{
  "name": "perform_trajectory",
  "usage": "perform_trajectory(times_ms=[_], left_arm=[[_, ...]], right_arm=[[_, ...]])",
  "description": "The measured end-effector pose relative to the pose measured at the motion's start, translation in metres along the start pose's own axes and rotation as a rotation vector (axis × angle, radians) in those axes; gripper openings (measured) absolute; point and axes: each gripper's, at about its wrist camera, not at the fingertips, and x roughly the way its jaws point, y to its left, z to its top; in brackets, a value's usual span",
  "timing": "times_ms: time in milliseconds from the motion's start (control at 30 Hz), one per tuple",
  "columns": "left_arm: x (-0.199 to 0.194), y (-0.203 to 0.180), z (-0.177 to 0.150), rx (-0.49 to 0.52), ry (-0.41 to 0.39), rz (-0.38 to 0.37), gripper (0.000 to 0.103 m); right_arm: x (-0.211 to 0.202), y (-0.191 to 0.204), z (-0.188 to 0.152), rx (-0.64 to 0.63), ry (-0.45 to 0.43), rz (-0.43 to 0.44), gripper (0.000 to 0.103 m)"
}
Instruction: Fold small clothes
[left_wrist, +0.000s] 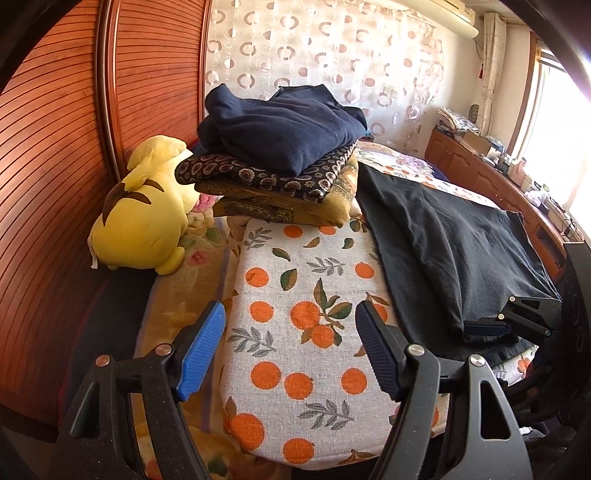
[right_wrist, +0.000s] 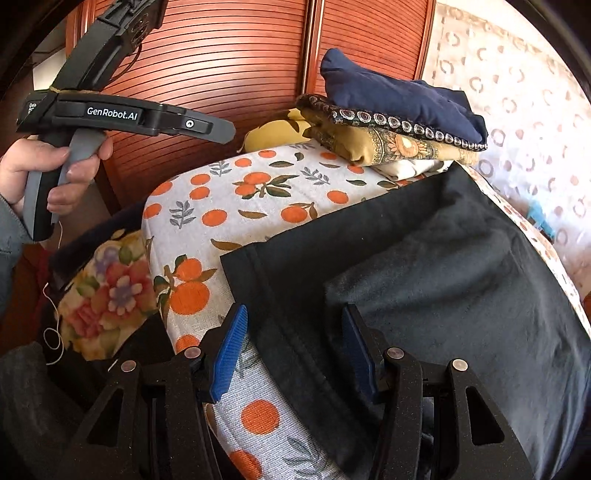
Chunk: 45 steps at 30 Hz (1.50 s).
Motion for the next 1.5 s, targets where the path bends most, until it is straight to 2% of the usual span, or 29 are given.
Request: perform_trajectory(times_ms=[100,167,233,267,400,567,667,800,1000,1267,1300,1333,1367,1400,1433,1500], left_arm=[[0.001,-0.003,0.002,0.004,0.003,-0.008,0.074],[0.002,-0.005,0.005,0.010,0.001,-0.007,0.074],[0.002,-0.007,0.010,0.013,0.001,-0.010,0.074],[0.003,-0.008,0.012,0.012,0.000,-0.015,0.074],[0.011,-0.023,0.027,0.026,-0.004,-0.039,0.074],[0.029,-0.056,0.053,0.065,-0.007,-0.101,0.074],[0.049,-0.079,0.071,0.071,0.017,-0.162,0.074],[0.082,-0.110,0.092,0.092,0.050,-0.185,0.074],[0.140,-0.129,0.108,0.063,0.152,-0.161,0.074],[0.179,-0.143,0.120,0.011,0.235,-0.171,0.074],[0.181,-0.147,0.122,0.012,0.238,-0.174,0.068],[0.185,-0.148,0.123,0.008,0.246,-0.175,0.053],[0.188,-0.149,0.124,0.004,0.249,-0.166,0.049],[0.189,-0.150,0.126,0.004,0.245,-0.150,0.030],[0.189,-0.152,0.127,0.004,0.254,-0.153,0.016],[0.182,-0.160,0.132,0.020,0.233,-0.177,0.011]], right_arm=[[-0.002,-0.004,-0.003,0.020,-0.008,0.019,0.052],[-0.005,-0.007,-0.005,0.030,-0.024,0.011,0.027],[-0.007,-0.015,-0.008,0.060,-0.037,-0.004,0.011],[-0.008,-0.021,-0.009,0.085,-0.043,0.022,0.007],[-0.022,-0.030,-0.013,0.158,-0.108,0.043,0.006],[-0.061,-0.043,-0.025,0.214,-0.220,-0.001,0.006],[-0.070,-0.052,-0.036,0.246,-0.230,-0.020,0.006],[-0.072,-0.060,-0.047,0.285,-0.234,-0.029,0.006],[-0.075,-0.058,-0.055,0.299,-0.253,-0.038,0.005],[-0.078,-0.063,-0.063,0.314,-0.269,-0.043,0.005],[-0.080,-0.064,-0.064,0.318,-0.272,-0.042,0.005],[-0.080,-0.066,-0.066,0.321,-0.274,-0.042,0.005],[-0.081,-0.067,-0.067,0.324,-0.277,-0.044,0.005],[-0.082,-0.068,-0.068,0.327,-0.281,-0.044,0.005],[-0.083,-0.069,-0.069,0.331,-0.286,-0.044,0.005],[-0.088,-0.071,-0.075,0.338,-0.298,-0.049,0.005]])
